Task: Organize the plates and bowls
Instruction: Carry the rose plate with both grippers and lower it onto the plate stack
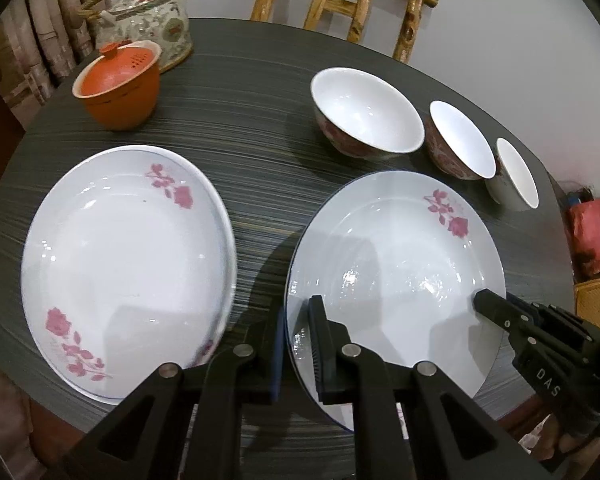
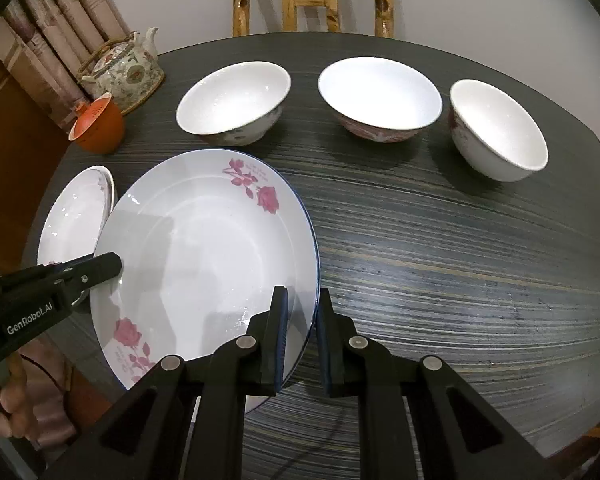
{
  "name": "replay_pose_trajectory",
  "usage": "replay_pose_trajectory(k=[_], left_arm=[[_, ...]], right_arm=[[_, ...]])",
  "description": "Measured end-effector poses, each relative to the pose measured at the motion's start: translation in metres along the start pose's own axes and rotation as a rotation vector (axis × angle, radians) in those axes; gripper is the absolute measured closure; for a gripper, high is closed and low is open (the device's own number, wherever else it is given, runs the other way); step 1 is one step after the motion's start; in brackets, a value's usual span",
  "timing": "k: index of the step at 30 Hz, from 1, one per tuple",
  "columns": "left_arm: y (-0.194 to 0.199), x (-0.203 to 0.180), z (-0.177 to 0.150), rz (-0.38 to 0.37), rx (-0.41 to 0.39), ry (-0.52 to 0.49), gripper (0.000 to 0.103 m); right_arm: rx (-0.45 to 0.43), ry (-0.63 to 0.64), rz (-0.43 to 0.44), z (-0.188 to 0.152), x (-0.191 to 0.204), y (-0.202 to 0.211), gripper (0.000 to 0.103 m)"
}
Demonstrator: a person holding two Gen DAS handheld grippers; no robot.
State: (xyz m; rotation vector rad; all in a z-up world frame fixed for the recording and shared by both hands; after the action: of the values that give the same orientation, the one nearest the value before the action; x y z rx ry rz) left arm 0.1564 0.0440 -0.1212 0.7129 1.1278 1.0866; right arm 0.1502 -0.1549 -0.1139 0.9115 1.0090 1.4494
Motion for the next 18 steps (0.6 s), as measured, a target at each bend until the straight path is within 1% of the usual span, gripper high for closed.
replay_pose_trajectory(k=[13, 18], left_arm=[[0.03, 0.031, 0.014, 0.024, -0.047, 0.013, 0.091], [0.044, 0.054, 0.018, 0.044, -0.065, 0.037, 0.091]], right_arm=[[-0.025, 0.046, 0.011, 0.025, 0.041, 0.011, 0.09], [-0.03, 0.065, 0.024, 0.033, 0.065, 0.013, 0.09]])
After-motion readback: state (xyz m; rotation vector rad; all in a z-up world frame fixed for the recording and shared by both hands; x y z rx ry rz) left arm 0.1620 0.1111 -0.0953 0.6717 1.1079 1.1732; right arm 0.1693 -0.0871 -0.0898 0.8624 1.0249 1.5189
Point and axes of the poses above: each gripper's, at about its wrist camera, not at the fingertips, and y roughly against the way its jaws point, x to its left, z to its top, the point moved 3 cm from there along -y, roughly the way its jaws point, and after that the axes turned 8 degrees about -z, right-handed, at the moved point
